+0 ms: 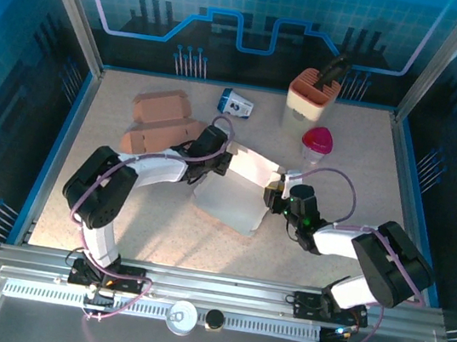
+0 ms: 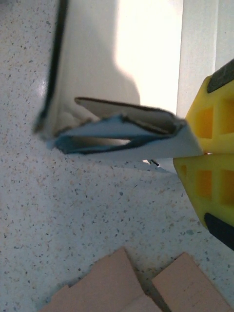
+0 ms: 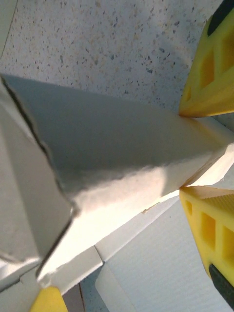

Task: Fold the paper box

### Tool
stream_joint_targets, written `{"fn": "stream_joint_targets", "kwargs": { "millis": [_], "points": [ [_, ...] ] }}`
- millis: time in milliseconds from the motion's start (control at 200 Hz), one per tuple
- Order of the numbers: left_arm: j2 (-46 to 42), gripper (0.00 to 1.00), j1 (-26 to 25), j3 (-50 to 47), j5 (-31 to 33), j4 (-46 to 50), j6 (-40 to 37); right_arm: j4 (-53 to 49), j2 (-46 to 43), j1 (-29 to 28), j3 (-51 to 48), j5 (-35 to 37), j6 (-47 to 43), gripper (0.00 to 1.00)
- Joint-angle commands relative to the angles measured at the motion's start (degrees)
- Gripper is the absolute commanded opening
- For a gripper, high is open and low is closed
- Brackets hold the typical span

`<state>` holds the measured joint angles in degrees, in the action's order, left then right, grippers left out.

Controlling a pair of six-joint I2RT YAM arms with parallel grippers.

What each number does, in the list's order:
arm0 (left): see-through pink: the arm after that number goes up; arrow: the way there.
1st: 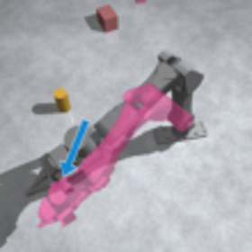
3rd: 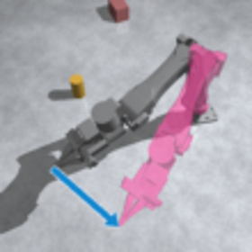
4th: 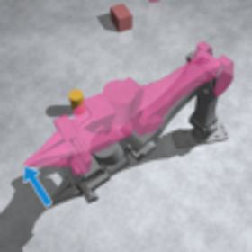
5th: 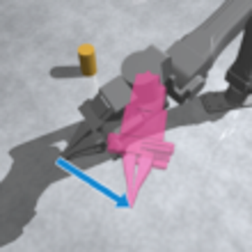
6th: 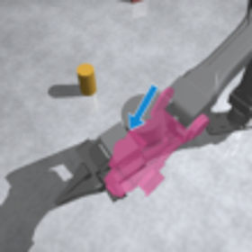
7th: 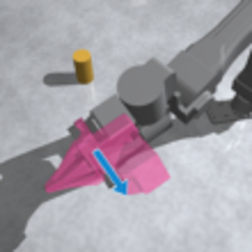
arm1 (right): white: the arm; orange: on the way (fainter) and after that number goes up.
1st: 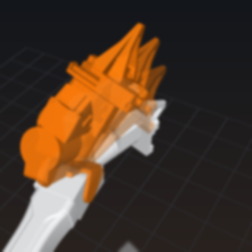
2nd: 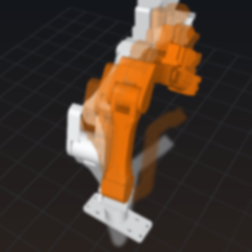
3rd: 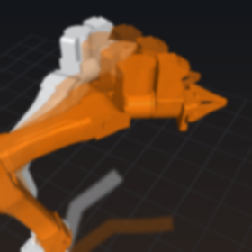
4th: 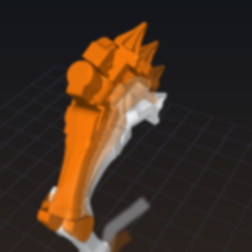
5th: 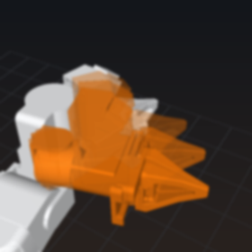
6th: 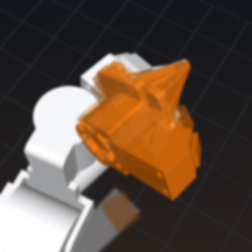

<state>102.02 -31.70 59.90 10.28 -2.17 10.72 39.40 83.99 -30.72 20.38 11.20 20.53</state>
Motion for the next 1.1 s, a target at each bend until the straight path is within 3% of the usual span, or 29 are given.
{"fn": "stream_joint_targets", "kwargs": {
  "millis": [0,270,455,620,885,1095],
  "points": [
    [-0.19,0.00,-1.86,-2.71,-1.87,2.41,3.46,-1.14,-1.36,-1.84,1.58,3.23,0.25,0.41],
    [-1.59,0.00,-3.05,-6.24,-0.67,-0.09,6.29,1.11,-0.80,-1.97,0.62,3.88,-3.13,0.36],
    [-3.70,0.05,-3.06,-7.68,-1.17,-0.25,7.12,3.54,1.32,-1.87,0.44,2.58,-6.38,0.31],
    [-4.99,0.15,-3.00,-8.46,-1.24,0.03,7.86,3.67,2.04,-2.42,0.73,3.73,-6.67,0.30],
    [-10.35,0.50,-2.75,-11.14,-1.86,1.09,10.68,3.85,1.71,-2.63,0.41,3.04,-7.15,0.32],
    [-13.26,0.58,-2.17,-12.36,-4.71,1.45,13.41,3.80,1.80,-2.63,0.37,1.77,-7.61,0.32]
  ]
}}
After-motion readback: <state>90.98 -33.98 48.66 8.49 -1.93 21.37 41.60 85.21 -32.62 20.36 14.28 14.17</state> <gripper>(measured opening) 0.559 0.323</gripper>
